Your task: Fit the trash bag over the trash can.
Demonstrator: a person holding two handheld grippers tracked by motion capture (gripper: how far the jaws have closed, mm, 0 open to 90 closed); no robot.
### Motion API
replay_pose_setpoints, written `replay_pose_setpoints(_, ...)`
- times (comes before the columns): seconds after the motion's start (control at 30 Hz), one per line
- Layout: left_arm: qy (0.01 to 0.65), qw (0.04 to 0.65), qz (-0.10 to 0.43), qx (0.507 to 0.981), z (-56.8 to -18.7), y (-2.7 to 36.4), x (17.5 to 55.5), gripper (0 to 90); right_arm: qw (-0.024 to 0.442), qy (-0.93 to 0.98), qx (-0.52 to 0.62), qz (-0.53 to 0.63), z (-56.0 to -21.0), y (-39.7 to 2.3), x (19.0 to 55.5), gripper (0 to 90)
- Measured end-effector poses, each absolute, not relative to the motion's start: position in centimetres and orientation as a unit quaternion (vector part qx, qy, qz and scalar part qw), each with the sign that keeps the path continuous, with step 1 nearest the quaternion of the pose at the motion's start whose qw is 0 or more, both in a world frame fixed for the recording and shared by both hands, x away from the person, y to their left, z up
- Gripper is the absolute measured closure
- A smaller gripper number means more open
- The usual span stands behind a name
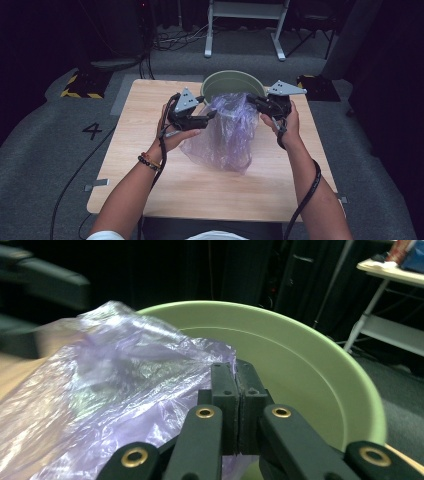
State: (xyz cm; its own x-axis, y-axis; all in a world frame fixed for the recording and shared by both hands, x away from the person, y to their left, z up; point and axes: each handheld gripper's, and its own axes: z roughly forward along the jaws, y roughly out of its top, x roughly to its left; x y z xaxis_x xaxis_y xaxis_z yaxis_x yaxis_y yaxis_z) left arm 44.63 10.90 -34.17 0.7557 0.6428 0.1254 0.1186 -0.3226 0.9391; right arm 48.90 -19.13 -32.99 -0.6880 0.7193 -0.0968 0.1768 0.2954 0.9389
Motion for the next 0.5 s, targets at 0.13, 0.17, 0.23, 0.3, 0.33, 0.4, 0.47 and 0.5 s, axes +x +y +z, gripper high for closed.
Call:
replay_pose_setpoints(0.13, 0.238, 0.529, 0.219, 0.784, -35.1, 11.7, 44.1, 32.6, 0.264, 0.759, 0.317, 0.504, -33.1, -19.3, 49.7, 89.3)
replay_pose_setpoints(0.17, 0.233, 0.529, 0.205, 0.790, -35.5, 11.9, 44.0, 32.6, 0.264, 0.759, 0.320, 0.502, -33.1, -19.3, 49.8, 89.3)
replay_pose_setpoints(0.23, 0.230, 0.529, 0.193, 0.794, -35.9, 12.1, 44.0, 33.4, 0.262, 0.760, 0.325, 0.498, -33.1, -19.3, 49.9, 89.2)
replay_pose_setpoints(0.3, 0.221, 0.527, 0.177, 0.801, -36.6, 12.1, 43.9, 40.7, 0.264, 0.763, 0.330, 0.489, -33.3, -19.2, 50.2, 89.0)
replay_pose_setpoints(0.33, 0.216, 0.526, 0.170, 0.805, -36.9, 12.1, 43.8, 41.3, 0.264, 0.763, 0.330, 0.489, -33.3, -19.2, 50.3, 88.8)
replay_pose_setpoints(0.4, 0.203, 0.520, 0.159, 0.814, -37.4, 12.0, 43.7, 47.9, 0.264, 0.763, 0.333, 0.487, -33.4, -19.2, 50.3, 88.8)
replay_pose_setpoints(0.47, 0.185, 0.504, 0.156, 0.829, -37.8, 11.4, 43.5, 51.7, 0.263, 0.766, 0.335, 0.482, -33.5, -19.3, 50.4, 88.8)
replay_pose_setpoints(0.5, 0.179, 0.505, 0.149, 0.831, -37.9, 11.3, 43.4, 58.5, 0.266, 0.766, 0.336, 0.478, -33.6, -19.3, 50.5, 88.2)
